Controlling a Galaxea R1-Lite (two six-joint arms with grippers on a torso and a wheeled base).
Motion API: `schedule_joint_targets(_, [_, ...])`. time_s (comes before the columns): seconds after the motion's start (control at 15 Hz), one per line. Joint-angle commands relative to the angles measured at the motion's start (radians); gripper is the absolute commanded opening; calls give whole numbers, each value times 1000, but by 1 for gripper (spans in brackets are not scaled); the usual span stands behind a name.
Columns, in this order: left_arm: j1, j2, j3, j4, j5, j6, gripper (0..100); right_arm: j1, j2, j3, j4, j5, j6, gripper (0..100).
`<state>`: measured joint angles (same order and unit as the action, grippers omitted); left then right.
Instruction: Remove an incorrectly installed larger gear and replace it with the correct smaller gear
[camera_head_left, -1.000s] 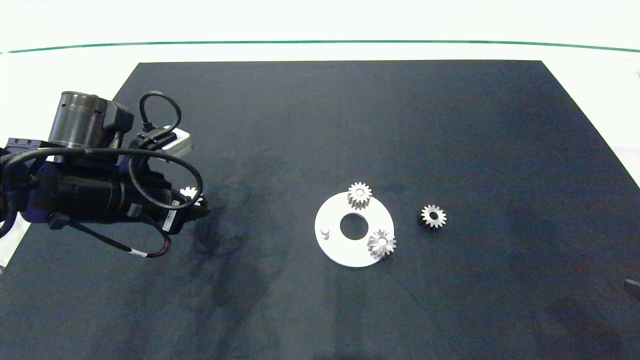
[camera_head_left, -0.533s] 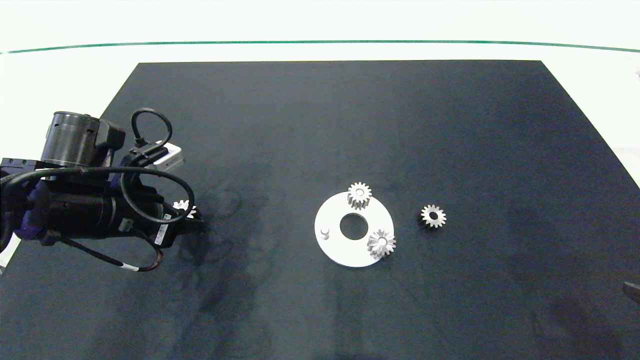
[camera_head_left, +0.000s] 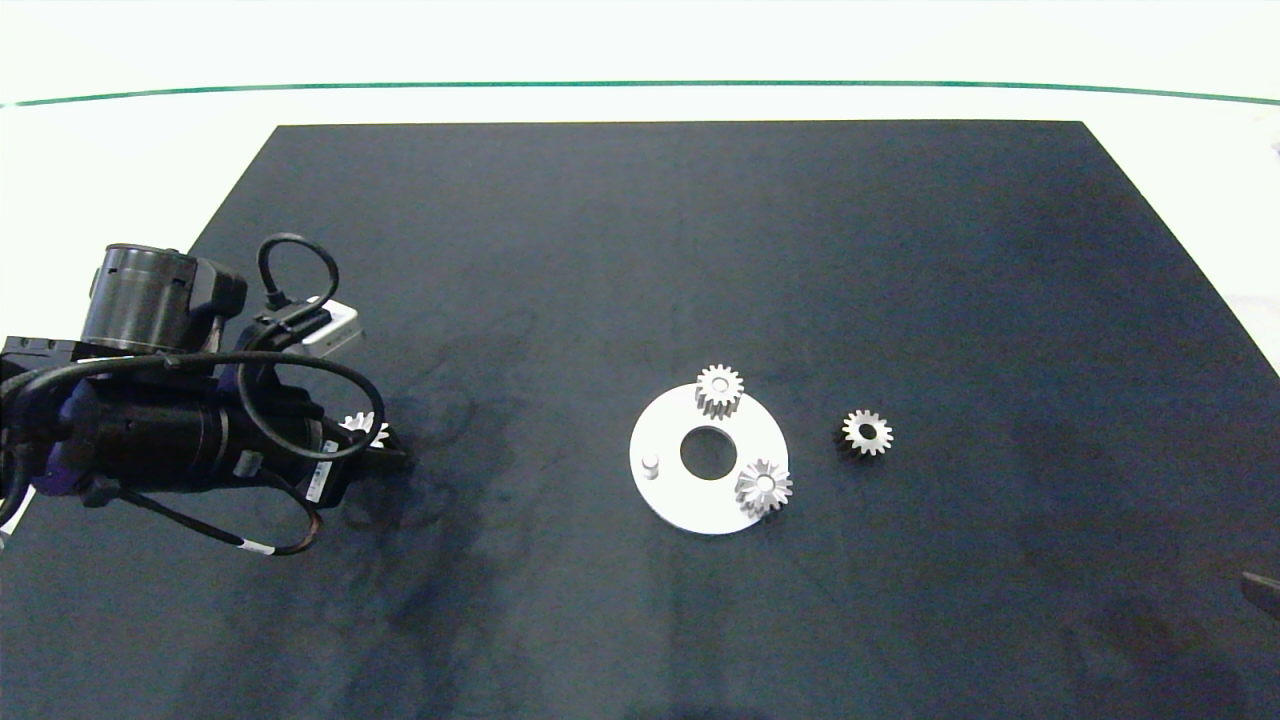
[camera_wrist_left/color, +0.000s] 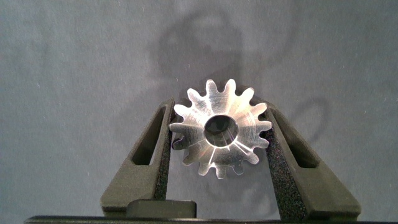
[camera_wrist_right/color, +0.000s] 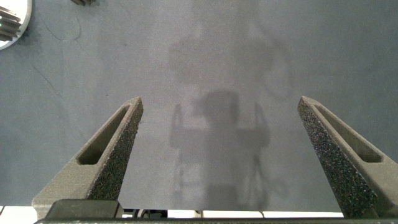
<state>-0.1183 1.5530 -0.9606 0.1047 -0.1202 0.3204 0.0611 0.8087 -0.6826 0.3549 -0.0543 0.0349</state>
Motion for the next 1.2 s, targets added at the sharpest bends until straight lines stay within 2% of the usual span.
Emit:
schedule_joint_targets(0.07, [8, 6, 7, 1, -9, 2, 100, 0, 4, -5, 3, -1, 0, 100])
schedule_joint_targets(0.33, [16, -8, 8, 3, -12, -3, 100, 0, 21, -20, 1, -4, 0, 100])
schedule_joint_targets(0.4, [16, -33, 13, 6, -21, -3, 100, 0, 29, -31, 1, -4, 0, 100])
schedule_joint_targets(0.6, [11, -100, 25, 3, -24, -7, 100, 8, 83, -57, -11, 4, -4, 100])
schedule_joint_targets(0.73, [8, -159, 36, 6, -24, -7, 100, 13, 129, -55, -53, 10, -4, 100])
schedule_joint_targets(1.0, [6, -263, 71, 7, -24, -11, 100, 97, 264, -66, -177, 8, -4, 100])
schedule_joint_targets(1.2, [14, -333, 105, 6, -24, -12, 100, 167, 368, -127, -201, 10, -10, 100])
